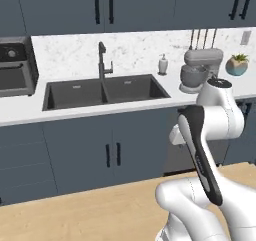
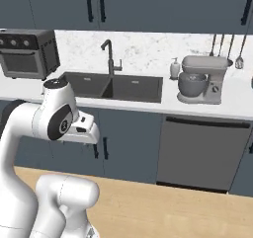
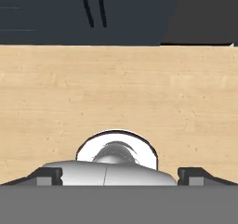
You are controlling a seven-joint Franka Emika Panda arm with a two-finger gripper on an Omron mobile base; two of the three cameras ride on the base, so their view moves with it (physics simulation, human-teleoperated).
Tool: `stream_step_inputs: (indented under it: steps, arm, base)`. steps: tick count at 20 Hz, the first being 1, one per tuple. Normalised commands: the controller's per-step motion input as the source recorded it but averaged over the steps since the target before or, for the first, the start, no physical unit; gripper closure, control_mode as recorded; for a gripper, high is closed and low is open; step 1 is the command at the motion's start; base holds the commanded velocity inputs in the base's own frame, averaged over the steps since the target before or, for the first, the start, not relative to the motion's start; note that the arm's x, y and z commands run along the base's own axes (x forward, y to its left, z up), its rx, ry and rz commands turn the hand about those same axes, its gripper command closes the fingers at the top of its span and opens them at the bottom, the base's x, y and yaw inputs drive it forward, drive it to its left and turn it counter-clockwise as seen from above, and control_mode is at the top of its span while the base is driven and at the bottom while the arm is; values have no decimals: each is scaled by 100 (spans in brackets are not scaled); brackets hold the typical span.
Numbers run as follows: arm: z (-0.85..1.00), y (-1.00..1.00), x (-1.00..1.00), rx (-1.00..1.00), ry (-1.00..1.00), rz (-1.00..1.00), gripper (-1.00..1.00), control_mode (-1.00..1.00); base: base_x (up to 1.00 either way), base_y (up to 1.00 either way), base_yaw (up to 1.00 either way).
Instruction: Navigate to the sink.
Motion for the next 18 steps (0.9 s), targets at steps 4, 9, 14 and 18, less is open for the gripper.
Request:
stream_step_inputs:
  steps: [4,9,14,18]
  arm:
    - [0,0,0,0,0,0,-100,100]
    - [0,0,0,0,0,0,-100,100]
    - [0,0,0,0,0,0,-100,100]
    - [0,0,0,0,0,0,-100,100]
  base:
    - [71,79,0]
    - [68,50,0]
    - [64,21,0]
    - [66,2,0]
